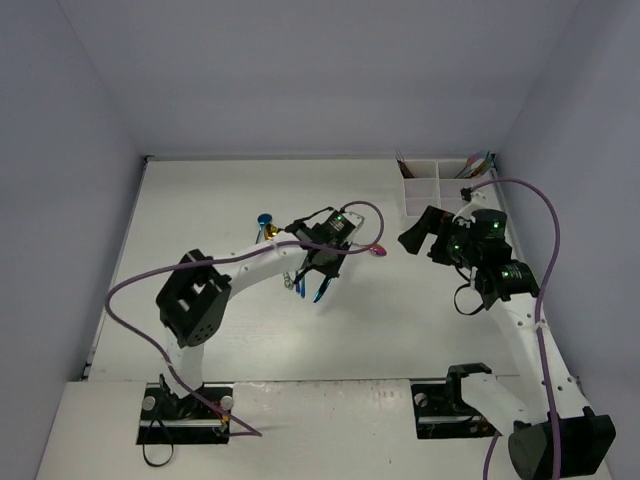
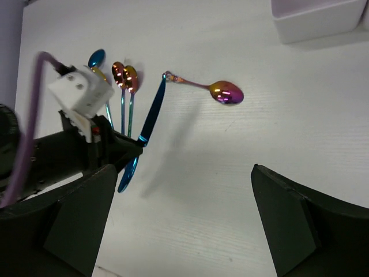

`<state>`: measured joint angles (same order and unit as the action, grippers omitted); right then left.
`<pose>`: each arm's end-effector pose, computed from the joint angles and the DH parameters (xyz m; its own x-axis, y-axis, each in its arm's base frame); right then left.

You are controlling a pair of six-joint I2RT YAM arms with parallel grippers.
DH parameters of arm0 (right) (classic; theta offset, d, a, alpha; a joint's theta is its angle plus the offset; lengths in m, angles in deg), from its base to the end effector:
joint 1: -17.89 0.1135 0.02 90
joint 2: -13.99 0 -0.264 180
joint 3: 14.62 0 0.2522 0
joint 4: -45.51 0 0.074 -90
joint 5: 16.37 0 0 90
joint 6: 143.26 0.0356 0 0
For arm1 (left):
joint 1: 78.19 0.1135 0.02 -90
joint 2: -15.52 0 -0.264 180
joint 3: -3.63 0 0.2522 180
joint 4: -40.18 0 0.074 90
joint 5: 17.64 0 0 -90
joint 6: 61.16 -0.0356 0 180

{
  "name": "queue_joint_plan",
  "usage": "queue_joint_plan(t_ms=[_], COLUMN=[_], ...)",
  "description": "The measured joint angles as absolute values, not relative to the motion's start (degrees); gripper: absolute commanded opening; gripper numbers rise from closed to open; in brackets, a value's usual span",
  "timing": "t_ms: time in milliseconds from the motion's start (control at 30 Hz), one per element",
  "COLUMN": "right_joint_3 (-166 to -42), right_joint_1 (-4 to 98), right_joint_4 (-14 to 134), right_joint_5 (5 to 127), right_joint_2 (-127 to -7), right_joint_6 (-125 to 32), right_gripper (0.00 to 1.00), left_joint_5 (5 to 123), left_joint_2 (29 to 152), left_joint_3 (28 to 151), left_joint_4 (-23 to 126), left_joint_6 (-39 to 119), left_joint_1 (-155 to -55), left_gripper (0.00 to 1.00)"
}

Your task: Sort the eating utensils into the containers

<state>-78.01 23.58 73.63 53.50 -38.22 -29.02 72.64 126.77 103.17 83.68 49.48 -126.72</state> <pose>0.2062 0.0329 0.3397 -0.4371 0.3438 -0.8311 -0.2646 0.8340 0.4842 0.2817 -0.3185 0.2184 -0.7724 0.3417 -0.5354 0.5078 0.8386 -0.1974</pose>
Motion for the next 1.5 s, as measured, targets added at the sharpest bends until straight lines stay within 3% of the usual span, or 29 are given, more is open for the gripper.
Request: queue_joint_plan(t_ms=[367,767,967,1100,1167,1267,1433,1500], right_joint_3=[-79.7,-84.6,-87.4,-87.8,-87.8,-88.0,-89.1,-89.1], right_joint_1=[23.6,27.4,30.8,31.9,32.3,32.9,34.2,34.1], right_joint_4=[69.3,60.3,57.9,57.0,56.9,56.6,55.4,55.4], right_joint_5=[43.0,38.2,38.8,39.7,40.0,40.3,40.2,40.4], right_joint_2=[-47.5,-55.0,-59.9,-62.4,-63.1,-63.3,-63.3,-63.3], right_joint_6=[-24.1,-21.3,-21.7,-22.1,-22.3,-22.3,-22.4,-22.7], right_gripper=[0.98,0.83,0.64,0.35,0.15,0.00,0.00,0.00], left_joint_5=[68.3,62.6,61.2,60.8,60.7,60.6,60.9,61.1], left_joint_2=[110.6,108.4,108.4,108.4,108.4,108.4,108.4,108.5], left_joint_3=[96.3,97.2,97.8,97.8,97.8,97.8,97.9,98.0], left_joint_4=[70.8,66.1,65.0,64.7,64.6,64.5,64.6,64.6], left_joint_6=[46.4,45.9,45.6,45.3,45.3,45.0,44.9,44.9], left_joint_1=[-126.7,-127.4,-127.7,-127.8,-127.8,-127.8,-127.8,-127.7], left_gripper=[0.00,0.00,0.00,0.00,0.00,0.00,0.00,0.08])
